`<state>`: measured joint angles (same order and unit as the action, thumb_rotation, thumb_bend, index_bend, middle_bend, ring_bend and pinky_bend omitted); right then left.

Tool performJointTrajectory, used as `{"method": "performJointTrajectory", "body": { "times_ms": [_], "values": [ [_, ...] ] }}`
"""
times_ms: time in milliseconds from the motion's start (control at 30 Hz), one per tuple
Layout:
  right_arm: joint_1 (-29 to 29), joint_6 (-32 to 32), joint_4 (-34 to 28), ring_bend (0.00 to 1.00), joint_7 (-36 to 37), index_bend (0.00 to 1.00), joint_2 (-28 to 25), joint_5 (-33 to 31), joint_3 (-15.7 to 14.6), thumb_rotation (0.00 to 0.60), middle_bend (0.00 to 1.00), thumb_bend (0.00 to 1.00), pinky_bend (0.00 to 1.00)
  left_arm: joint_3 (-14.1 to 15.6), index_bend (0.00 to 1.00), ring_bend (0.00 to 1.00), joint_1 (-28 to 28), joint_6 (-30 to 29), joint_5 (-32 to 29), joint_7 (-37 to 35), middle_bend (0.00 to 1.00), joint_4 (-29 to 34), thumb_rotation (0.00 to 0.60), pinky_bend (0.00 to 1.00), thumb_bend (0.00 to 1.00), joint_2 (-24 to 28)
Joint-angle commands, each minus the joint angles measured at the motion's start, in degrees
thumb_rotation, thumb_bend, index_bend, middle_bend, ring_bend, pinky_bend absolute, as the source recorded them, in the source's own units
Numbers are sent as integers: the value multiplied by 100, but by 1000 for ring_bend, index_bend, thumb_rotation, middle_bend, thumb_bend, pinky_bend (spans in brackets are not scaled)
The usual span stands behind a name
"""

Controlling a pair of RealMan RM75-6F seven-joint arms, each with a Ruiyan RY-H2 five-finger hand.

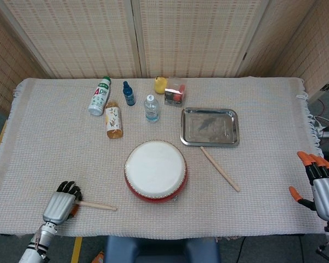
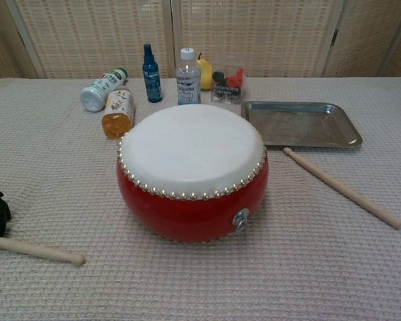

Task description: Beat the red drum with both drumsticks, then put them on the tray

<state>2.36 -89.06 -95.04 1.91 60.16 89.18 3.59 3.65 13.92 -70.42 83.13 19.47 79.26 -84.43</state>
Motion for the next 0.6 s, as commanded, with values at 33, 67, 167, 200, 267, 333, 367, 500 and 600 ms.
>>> {"method": "performJointTrajectory", "body": {
  "times_ms": [33,67,167,200,267,333,367,500,600],
  "values": [
    [-3,-10,-15,22,-3,48,-7,8,1,600,107,192,134,-51,617,112,-14,-58,7,-143,282,-175,600,135,426,48],
    [-3,-11,-25,22,-4,48,-10,10,1,600,107,192,134,-71,613,112,-17,-64,-12,-174,281,-204,600,134,425,63],
    [-4,-4,-25,22,10,48,-5,7,-3,600,107,192,134,-145,606,112,-34,-88,-87,-284,279,-279,600,135,425,63],
    [-4,-4,-25,22,10,48,-5,7,-3,600,108,192,133,-145,603,112,-34,-88,-87,-284,278,-279,600,135,425,63],
    [0,6,-21,22,19,48,2,9,-6,600,108,192,134,-199,572,112,-43,-96,-147,-366,269,-331,600,135,424,52],
    [5,21,-23,22,29,48,2,10,-10,600,107,193,134,-248,481,110,-49,-1,-295,-436,240,-299,600,135,424,109],
    [4,20,-30,22,28,48,-4,6,-7,600,107,193,134,-237,426,107,-46,8,-273,-488,223,-225,600,135,423,140],
    [7,24,-30,22,47,48,-10,1,-3,600,107,192,134,-158,333,101,-10,50,-92,-734,205,7,600,134,425,156],
    [11,42,-18,22,75,48,-13,0,-8,600,107,192,134,-143,335,100,48,146,-67,-670,206,85,600,134,424,87]
  ]
}}
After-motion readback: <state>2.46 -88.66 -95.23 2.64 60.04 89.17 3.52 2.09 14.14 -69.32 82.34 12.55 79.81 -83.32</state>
